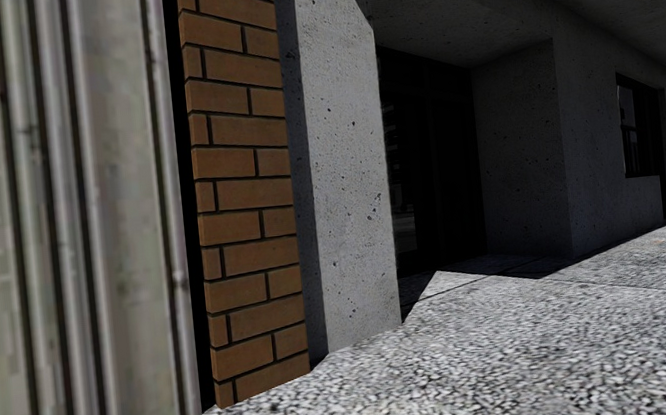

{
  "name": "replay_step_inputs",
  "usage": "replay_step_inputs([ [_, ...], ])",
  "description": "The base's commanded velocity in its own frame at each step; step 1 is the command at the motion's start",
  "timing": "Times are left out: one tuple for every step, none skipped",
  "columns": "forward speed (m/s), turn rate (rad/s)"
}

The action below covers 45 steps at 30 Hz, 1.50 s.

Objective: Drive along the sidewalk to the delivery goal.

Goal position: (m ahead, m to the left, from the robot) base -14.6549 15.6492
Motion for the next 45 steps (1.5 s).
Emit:
replay_step_inputs([
  [0.0,0.0],
  [0.0,0.0],
  [0.0,0.0],
  [0.0,0.0],
  [0.0,0.0],
  [0.0,0.0],
  [0.0,0.0],
  [0.0,0.0],
  [0.0,0.0],
  [0.0,0.0],
  [0.0,0.0],
  [0.0,0.0],
  [0.0,0.0],
  [0.0,0.0],
  [0.0,0.0],
  [0.0,0.0],
  [0.0,0.0],
  [0.0,0.0],
  [0.0,0.0],
  [0.0,0.0],
  [0.0,0.0],
  [0.0,0.0],
  [0.0,0.0],
  [0.0,0.0],
  [0.0,0.0],
  [0.0,0.0],
  [0.0,0.0],
  [0.0,0.0],
  [0.0,0.0],
  [0.0,0.0],
  [0.0,-0.06],
  [0.0,-0.1],
  [0.09,-0.16],
  [0.09,-0.16],
  [0.38,-0.25],
  [0.51,-0.28],
  [0.66,-0.29],
  [0.87,-0.29],
  [0.87,-0.29],
  [1.02,-0.29],
  [1.1,-0.3],
  [1.12,-0.37],
  [1.12,-0.37],
  [1.13,-0.41],
  [1.13,-0.41],
])
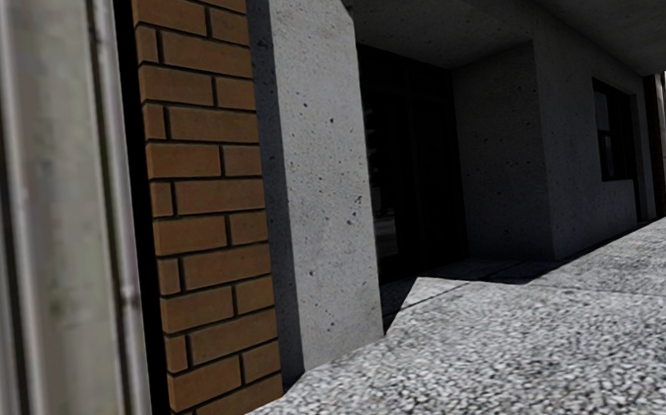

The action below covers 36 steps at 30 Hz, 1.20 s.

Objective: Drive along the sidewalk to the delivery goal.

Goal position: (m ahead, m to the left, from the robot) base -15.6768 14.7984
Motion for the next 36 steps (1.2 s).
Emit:
replay_step_inputs([
  [1.13,-0.42],
  [1.13,-0.42],
  [1.13,-0.42],
  [1.13,-0.42],
  [1.13,-0.42],
  [1.13,-0.42],
  [1.13,-0.42],
  [1.13,-0.42],
  [1.13,-0.43],
  [1.13,-0.5],
  [1.13,-0.52],
  [1.13,-0.52],
  [1.13,-0.53],
  [1.13,-0.63],
  [1.13,-0.68],
  [1.13,-0.7],
  [1.13,-0.7],
  [1.13,-0.7],
  [1.12,-0.7],
  [1.11,-0.7],
  [1.11,-0.7],
  [1.1,-0.7],
  [1.08,-0.7],
  [1.06,-0.7],
  [1.06,-0.7],
  [1.06,-0.7],
  [1.06,-0.7],
  [1.06,-0.7],
  [1.06,-0.7],
  [1.06,-0.7],
  [1.05,-0.7],
  [1.04,-0.7],
  [1.04,-0.7],
  [1.04,-0.7],
  [1.03,-0.7],
  [1.03,-0.7],
])
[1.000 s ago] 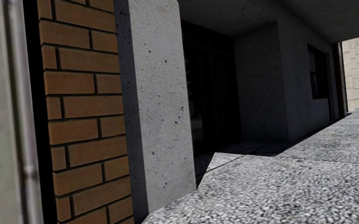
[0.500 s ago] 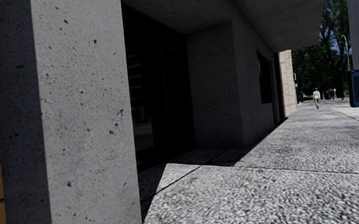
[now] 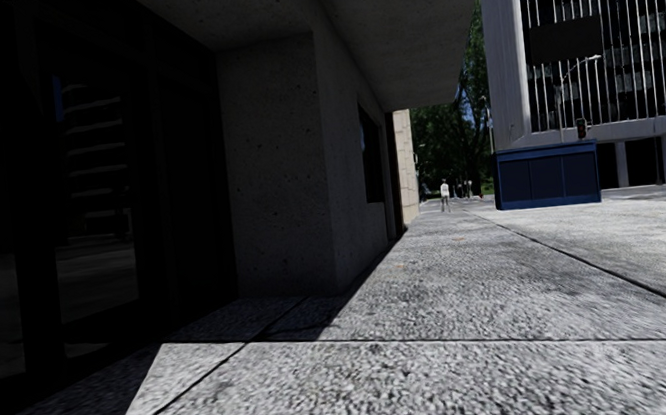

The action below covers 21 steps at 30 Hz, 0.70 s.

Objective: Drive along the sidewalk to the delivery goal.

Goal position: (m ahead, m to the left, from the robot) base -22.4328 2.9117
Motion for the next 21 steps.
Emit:
replay_step_inputs([
  [1.03,-0.7],
  [1.03,-0.7],
  [1.03,-0.7],
  [1.03,-0.7],
  [1.03,-0.7],
  [1.03,-0.7],
  [1.03,-0.7],
  [1.03,-0.7],
  [1.03,-0.7],
  [1.03,-0.7],
  [1.03,-0.7],
  [1.03,-0.7],
  [1.03,-0.7],
  [1.03,-0.7],
  [1.03,-0.7],
  [1.04,-0.7],
  [1.04,-0.7],
  [1.04,-0.7],
  [1.04,-0.7],
  [1.04,-0.7],
  [1.04,-0.71],
])
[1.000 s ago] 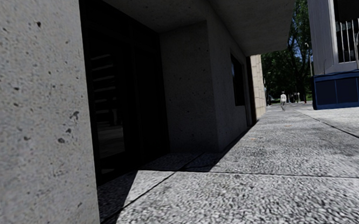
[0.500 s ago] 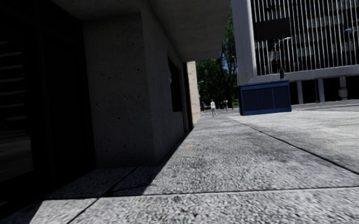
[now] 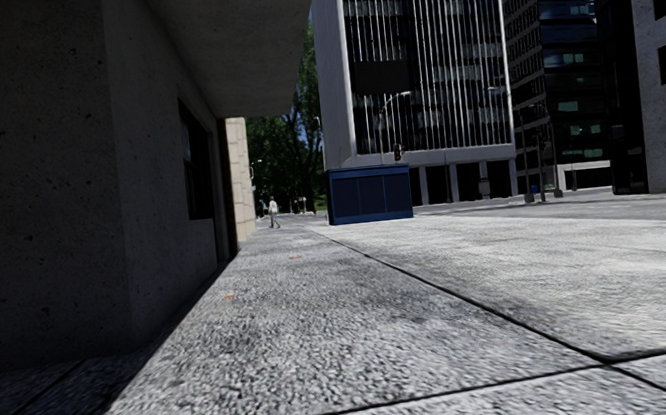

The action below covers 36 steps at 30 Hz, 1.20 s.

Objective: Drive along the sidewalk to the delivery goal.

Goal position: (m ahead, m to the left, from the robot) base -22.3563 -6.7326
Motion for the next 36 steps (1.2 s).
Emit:
replay_step_inputs([
  [1.04,-0.74],
  [1.04,-0.82],
  [1.04,-0.82],
  [1.04,-0.84],
  [1.04,-0.89],
  [1.04,-0.93],
  [1.04,-0.93],
  [1.05,-0.97],
  [1.05,-0.99],
  [1.05,-0.99],
  [1.05,-0.99],
  [1.05,-0.99],
  [1.05,-0.99],
  [1.06,-0.99],
  [1.06,-0.99],
  [1.06,-0.99],
  [1.07,-0.99],
  [1.07,-0.99],
  [1.07,-0.99],
  [1.08,-0.99],
  [1.08,-0.99],
  [1.1,-0.99],
  [1.12,-0.99],
  [1.12,-0.99],
  [1.14,-0.99],
  [1.16,-0.99],
  [1.18,-0.99],
  [1.2,-0.99],
  [1.2,-0.99],
  [1.2,-0.99],
  [1.2,-0.99],
  [1.21,-0.99],
  [1.22,-0.99],
  [1.22,-0.99],
  [1.22,-0.99],
  [1.22,-0.99],
])
